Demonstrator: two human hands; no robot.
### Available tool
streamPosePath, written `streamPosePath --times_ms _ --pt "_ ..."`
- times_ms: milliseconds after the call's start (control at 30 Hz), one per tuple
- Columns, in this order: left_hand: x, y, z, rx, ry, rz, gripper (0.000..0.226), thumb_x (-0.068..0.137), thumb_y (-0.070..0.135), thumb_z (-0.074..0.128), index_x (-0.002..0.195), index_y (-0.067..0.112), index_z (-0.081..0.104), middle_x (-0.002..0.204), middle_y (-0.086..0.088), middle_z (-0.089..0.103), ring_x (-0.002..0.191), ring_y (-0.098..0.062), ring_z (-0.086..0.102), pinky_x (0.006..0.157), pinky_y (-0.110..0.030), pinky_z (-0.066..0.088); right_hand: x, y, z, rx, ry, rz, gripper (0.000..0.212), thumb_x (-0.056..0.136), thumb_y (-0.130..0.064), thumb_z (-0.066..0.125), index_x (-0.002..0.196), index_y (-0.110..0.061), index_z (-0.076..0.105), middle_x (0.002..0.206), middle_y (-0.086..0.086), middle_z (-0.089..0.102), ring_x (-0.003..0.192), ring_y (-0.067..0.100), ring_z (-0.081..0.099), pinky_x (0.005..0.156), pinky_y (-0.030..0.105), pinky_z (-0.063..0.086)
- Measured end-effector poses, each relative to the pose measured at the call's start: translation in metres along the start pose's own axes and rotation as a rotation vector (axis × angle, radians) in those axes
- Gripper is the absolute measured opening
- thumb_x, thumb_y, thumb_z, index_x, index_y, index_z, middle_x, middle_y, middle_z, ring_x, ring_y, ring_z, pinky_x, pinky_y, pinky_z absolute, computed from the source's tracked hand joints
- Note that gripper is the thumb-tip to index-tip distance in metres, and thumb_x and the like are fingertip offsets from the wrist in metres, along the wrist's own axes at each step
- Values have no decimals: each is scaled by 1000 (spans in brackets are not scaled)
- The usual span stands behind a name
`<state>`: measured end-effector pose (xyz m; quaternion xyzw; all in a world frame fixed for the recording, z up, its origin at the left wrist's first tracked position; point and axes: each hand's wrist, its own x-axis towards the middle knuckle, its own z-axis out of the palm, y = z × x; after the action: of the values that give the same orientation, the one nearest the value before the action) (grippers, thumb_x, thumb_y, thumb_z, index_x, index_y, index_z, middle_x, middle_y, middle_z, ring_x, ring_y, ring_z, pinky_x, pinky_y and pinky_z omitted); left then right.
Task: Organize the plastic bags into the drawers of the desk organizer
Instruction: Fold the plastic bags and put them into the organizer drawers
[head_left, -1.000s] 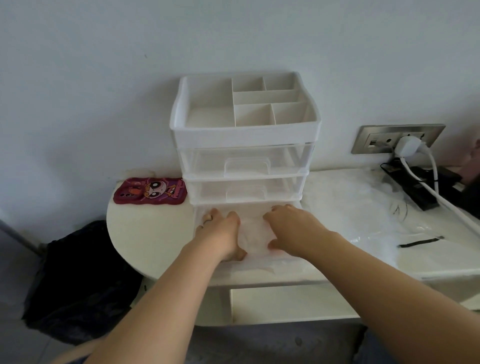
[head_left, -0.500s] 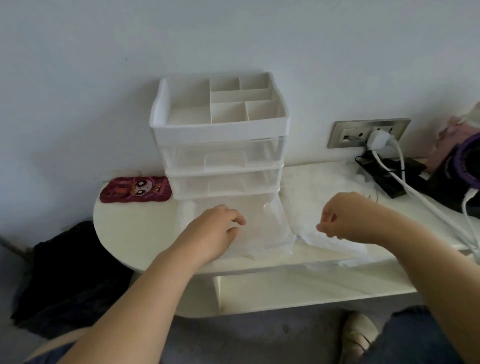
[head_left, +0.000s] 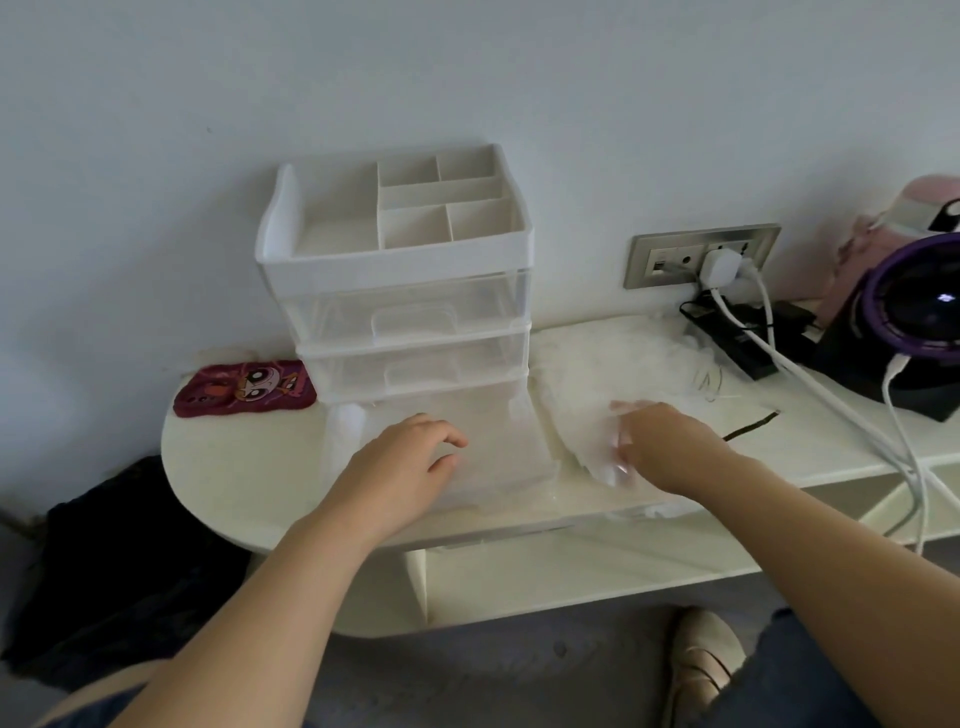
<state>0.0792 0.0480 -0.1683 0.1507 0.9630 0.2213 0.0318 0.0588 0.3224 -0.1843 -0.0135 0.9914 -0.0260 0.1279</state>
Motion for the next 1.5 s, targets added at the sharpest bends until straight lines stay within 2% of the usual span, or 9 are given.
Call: streamPosePath --times_ms 167,300,533,700,867,1000,1233,1333,1500 --pt "1 -1 0 5 3 -4 26 97 30 47 120 31 57 125 18 51 112 -2 49 93 -25 41 -3 4 3 87 206 54 30 90 -15 50 116 -27 63 117 -3 59 103 20 58 79 28 45" --pt "1 1 -1 0 4 1 26 97 31 47 121 31 57 126 17 51 113 -2 49 93 -24 41 -5 5 6 11 297 44 24 92 -17 46 101 -25 67 101 0 64 91 24 58 67 26 38" --pt "-1 1 -5 -16 16 -4 26 96 28 48 120 31 58 126 19 50 114 -1 48 96 -27 41 -26 1 -8 144 315 -3 17 90 -24 50 87 -28 66 94 -7 66 88 17 61 70 28 49" --pt "-2 7 -7 -67 66 33 23 96 28 49 116 33 60 120 22 52 112 1 48 94 -25 42 -51 -6 -37 381 257 -82 20 81 -24 61 62 -30 58 63 -14 61 63 1 58 52 16 40" --pt "-6 28 -16 -488 98 20 19 92 42 52 95 31 67 90 23 68 88 9 61 74 -3 43 -61 -33 -53 910 215 -147 13 85 -22 62 74 -15 65 60 -12 66 51 -3 57 57 20 46" --pt "-12 34 -29 -901 -131 -81 69 75 74 51 117 21 62 102 5 71 95 -11 68 84 -27 54 -59 -66 -53 989 359 -206 13 84 -22 64 73 -14 63 65 -8 65 54 2 54 55 18 45" --pt "-18 23 -44 -1198 -216 -94 87 58 76 67 121 16 61 118 -10 65 107 -23 64 90 -40 51 -53 -113 -40 902 443 -313 22 80 -34 67 63 -26 57 55 -29 54 48 -2 47 47 10 34" --pt "-23 18 -55 -1242 -205 -75 71 62 73 67 114 25 66 118 -3 67 110 -22 63 96 -43 49 -46 -124 -36 843 465 -292 18 80 -30 66 64 -27 57 61 -24 58 53 -2 49 54 17 37" --pt "-23 9 -52 -976 93 -230 22 85 18 68 104 27 60 97 2 73 85 -11 71 84 -32 55 -42 -142 -32 738 513 -360 25 79 -37 68 61 -32 51 60 -18 56 59 -5 50 54 14 34"
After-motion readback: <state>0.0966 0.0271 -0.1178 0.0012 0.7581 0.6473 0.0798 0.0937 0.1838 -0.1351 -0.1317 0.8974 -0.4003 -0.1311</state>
